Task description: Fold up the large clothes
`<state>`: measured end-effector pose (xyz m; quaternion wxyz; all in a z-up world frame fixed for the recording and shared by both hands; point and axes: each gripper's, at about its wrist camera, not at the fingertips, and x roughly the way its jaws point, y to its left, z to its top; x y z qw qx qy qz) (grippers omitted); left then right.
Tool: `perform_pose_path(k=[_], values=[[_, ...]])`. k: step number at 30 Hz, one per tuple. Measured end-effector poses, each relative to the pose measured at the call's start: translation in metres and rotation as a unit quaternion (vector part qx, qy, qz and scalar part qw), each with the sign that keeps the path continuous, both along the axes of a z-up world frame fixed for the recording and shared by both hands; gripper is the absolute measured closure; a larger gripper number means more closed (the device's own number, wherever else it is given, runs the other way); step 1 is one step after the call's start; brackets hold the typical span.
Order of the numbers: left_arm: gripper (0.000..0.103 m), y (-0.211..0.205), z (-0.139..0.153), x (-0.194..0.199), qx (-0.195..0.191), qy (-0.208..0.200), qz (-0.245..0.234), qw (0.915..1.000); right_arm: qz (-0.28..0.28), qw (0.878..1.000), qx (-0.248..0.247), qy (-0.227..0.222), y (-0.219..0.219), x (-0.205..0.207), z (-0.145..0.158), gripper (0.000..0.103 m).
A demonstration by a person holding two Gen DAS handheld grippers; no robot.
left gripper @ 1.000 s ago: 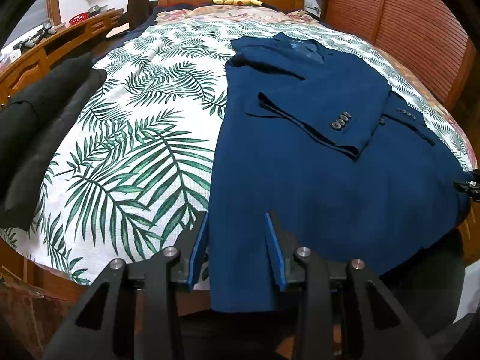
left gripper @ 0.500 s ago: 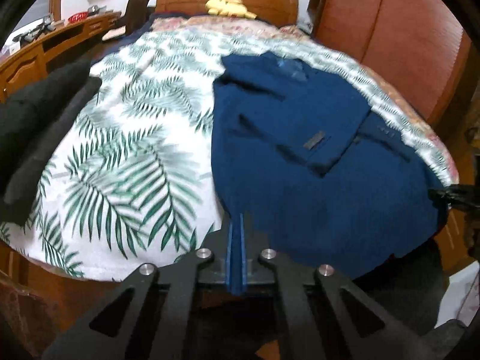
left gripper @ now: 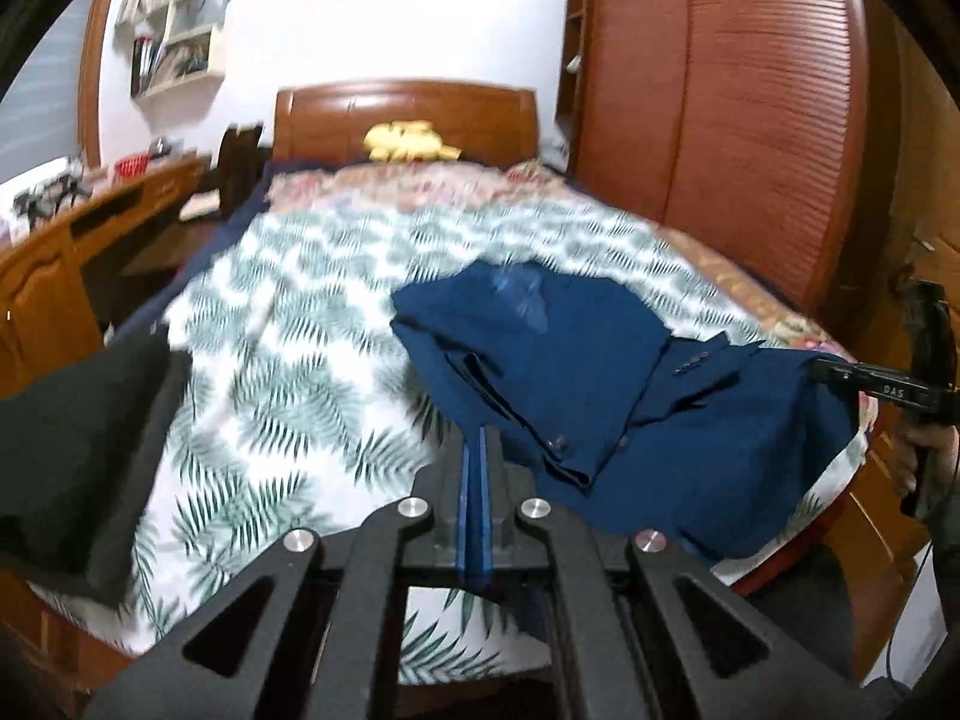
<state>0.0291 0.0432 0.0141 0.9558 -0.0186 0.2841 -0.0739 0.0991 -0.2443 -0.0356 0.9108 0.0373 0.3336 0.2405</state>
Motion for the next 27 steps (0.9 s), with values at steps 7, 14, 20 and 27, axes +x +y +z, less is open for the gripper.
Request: perform_pose_path(k=[7,14,20,27], values=[[0.103,-0.019,0.053,-0.028,0.020,-0.063,-0.017,0.9977,0.012,0.998,0.006,-0.066,0.012,-0.033,0.059,0.101],[0.103,-0.019,0.099,-0.072,0.016,-0.114,-0.017,0.9932,0.010,0.993,0.021,-0.113,0.000,-0.081,0.102,0.101],[0.103,-0.013,0.126,-0.109,-0.001,-0.152,-0.012,0.9884,-0.004,0.986,0.025,-0.166,-0.015,-0.133,0.131,0.101],[0.103,-0.015,0.115,-0.086,0.014,-0.133,-0.001,0.9910,-0.020,0.985,0.008,-0.173,-0.024,-0.137,0.131,0.101]])
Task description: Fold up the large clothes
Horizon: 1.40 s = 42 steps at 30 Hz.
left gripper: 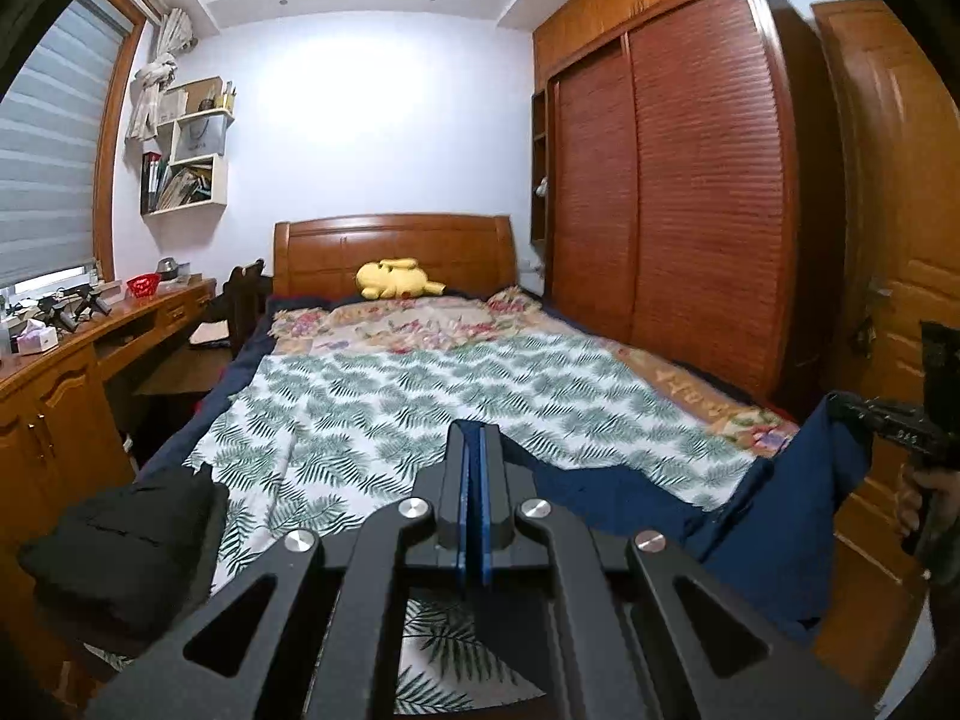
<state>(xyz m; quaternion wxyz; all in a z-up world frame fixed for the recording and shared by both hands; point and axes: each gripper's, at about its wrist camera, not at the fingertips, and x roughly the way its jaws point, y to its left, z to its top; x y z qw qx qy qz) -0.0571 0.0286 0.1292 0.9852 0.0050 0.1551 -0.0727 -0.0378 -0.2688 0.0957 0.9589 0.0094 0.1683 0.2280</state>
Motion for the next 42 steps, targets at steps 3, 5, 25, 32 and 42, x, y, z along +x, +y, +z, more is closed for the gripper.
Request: perform_pose_path(k=[3,5,25,32,42], values=[[0.103,0.003,-0.012,0.027,0.004,0.025,0.004,0.9997,-0.006,1.000,-0.010,0.012,0.001,0.018,-0.012,0.100],[0.103,0.007,-0.022,0.051,0.011,0.041,0.013,0.9990,-0.008,1.000,-0.014,0.025,0.003,0.033,-0.022,0.100],[0.103,0.015,-0.082,0.255,0.023,0.130,0.034,0.9906,-0.037,0.994,-0.049,0.091,0.011,0.241,-0.104,0.100],[0.101,0.016,-0.116,0.277,0.019,0.177,0.003,0.9840,-0.071,0.986,-0.074,0.134,0.015,0.281,-0.147,0.099],[0.084,0.018,-0.123,0.263,0.037,0.172,-0.008,0.9844,-0.099,0.976,-0.133,0.140,0.024,0.279,-0.165,0.044]])
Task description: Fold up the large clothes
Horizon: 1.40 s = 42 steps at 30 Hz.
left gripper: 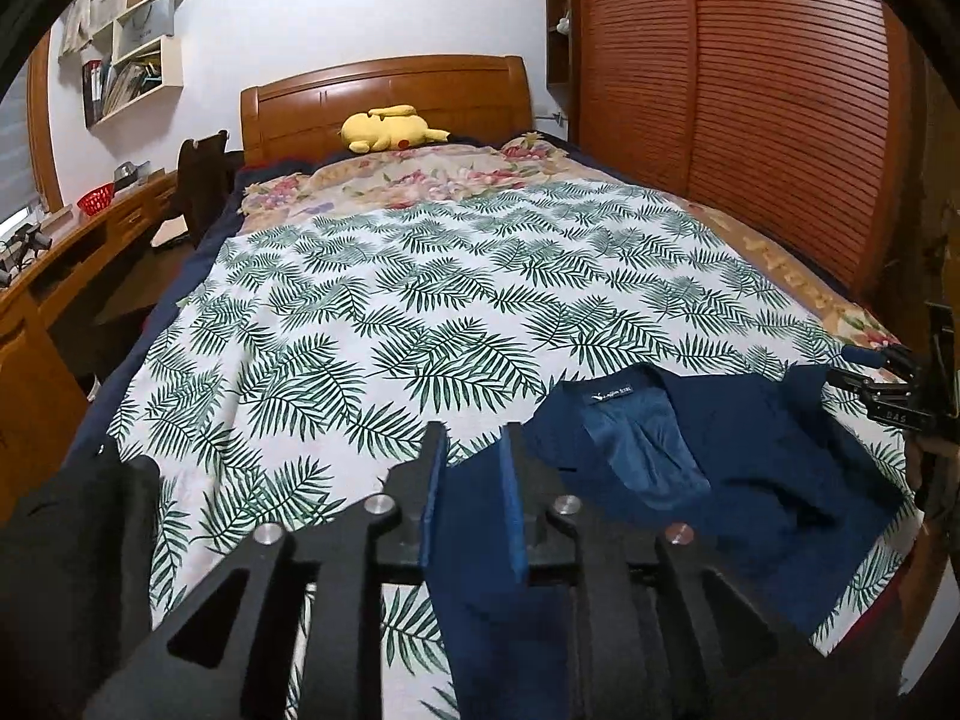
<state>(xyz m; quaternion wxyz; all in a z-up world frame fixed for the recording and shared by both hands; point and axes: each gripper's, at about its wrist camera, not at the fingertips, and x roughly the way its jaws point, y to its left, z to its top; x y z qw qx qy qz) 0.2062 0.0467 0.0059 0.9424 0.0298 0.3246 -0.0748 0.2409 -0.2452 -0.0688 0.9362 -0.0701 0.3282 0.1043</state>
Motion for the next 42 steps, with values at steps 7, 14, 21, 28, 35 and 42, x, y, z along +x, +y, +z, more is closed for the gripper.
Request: perform_pose_path(k=[7,14,21,28,35,42], values=[[0.078,0.014,-0.022,-0.026,-0.021,0.023,0.002,0.9995,0.038,0.999,0.000,0.000,0.025,-0.012,0.011,0.044],[0.078,0.029,-0.045,-0.053,-0.031,0.044,0.024,0.9983,0.137,0.990,0.022,0.026,0.102,-0.010,0.008,0.044],[0.078,0.039,-0.066,-0.082,-0.042,0.067,0.030,0.9964,0.248,0.966,0.032,0.061,0.191,-0.022,-0.002,0.044],[0.077,0.046,-0.078,-0.097,-0.039,0.077,0.036,0.9956,0.317,0.944,0.010,0.097,0.246,-0.041,-0.020,0.044],[0.077,0.052,-0.085,-0.103,-0.046,0.083,0.039,0.9947,0.317,0.935,-0.079,0.138,0.263,-0.038,-0.054,0.053],[0.077,0.050,-0.085,-0.107,-0.050,0.085,0.035,0.9945,0.286,0.940,-0.149,0.110,0.251,0.002,-0.055,0.098]])
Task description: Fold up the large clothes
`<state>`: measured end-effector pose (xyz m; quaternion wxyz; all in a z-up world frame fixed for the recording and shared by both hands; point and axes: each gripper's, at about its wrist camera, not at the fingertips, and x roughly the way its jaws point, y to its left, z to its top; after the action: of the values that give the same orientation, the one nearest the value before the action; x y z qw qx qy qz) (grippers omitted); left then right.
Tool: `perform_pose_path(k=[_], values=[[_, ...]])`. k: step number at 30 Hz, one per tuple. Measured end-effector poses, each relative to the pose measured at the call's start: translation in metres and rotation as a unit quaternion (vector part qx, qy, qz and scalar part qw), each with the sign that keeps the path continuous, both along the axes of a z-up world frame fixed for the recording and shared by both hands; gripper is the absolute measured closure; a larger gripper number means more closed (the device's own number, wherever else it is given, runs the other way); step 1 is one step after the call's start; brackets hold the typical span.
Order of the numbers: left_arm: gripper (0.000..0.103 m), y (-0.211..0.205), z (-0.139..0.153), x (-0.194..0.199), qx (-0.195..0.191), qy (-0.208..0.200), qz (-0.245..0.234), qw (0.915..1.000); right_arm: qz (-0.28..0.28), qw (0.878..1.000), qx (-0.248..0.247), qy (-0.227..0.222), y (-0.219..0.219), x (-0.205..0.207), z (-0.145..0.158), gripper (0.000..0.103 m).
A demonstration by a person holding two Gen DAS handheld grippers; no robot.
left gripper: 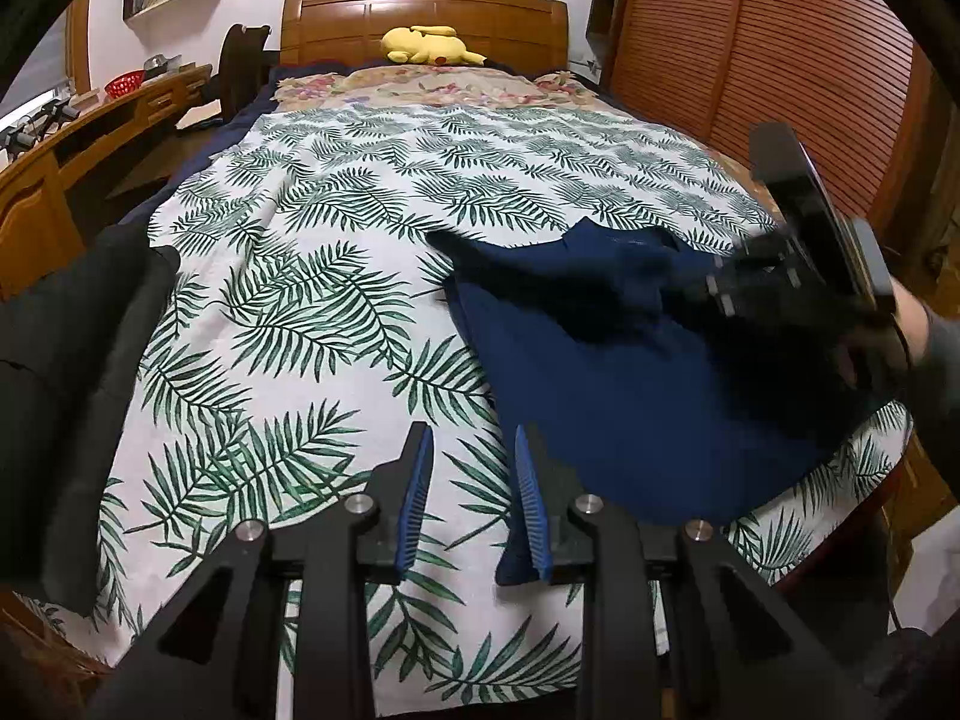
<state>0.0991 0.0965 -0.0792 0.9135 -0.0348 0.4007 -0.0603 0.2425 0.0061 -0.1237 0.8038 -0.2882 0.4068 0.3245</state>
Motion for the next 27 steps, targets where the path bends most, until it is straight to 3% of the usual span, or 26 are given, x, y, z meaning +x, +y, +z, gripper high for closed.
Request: perform_pose_path(k=[5,8,11,15,27], values=[[0.077,-0.006,0.003,-0.002,-0.004,-0.002,-0.007,1.0000,-0.066,0.995,0.013,-0.076,-0.015,0.058,0.031,0.098],[0.077,-0.012,0.006,-0.003,-0.004,-0.005,-0.012,0.9999,-0.115,0.988,0.045,-0.090,-0.028,0.087,0.050,0.096],[0.077,-0.017,0.008,-0.004,-0.007,-0.007,-0.018,0.9998,-0.146,0.982,0.093,-0.073,-0.049,0.097,0.070,0.059],[0.076,-0.025,0.008,-0.001,-0.007,-0.007,-0.030,0.9995,-0.132,0.982,0.113,-0.072,-0.067,0.075,0.080,0.057],[0.076,-0.062,0.009,0.011,-0.014,-0.010,-0.068,0.9975,-0.140,0.984,0.113,-0.018,-0.132,-0.011,0.056,0.055]])
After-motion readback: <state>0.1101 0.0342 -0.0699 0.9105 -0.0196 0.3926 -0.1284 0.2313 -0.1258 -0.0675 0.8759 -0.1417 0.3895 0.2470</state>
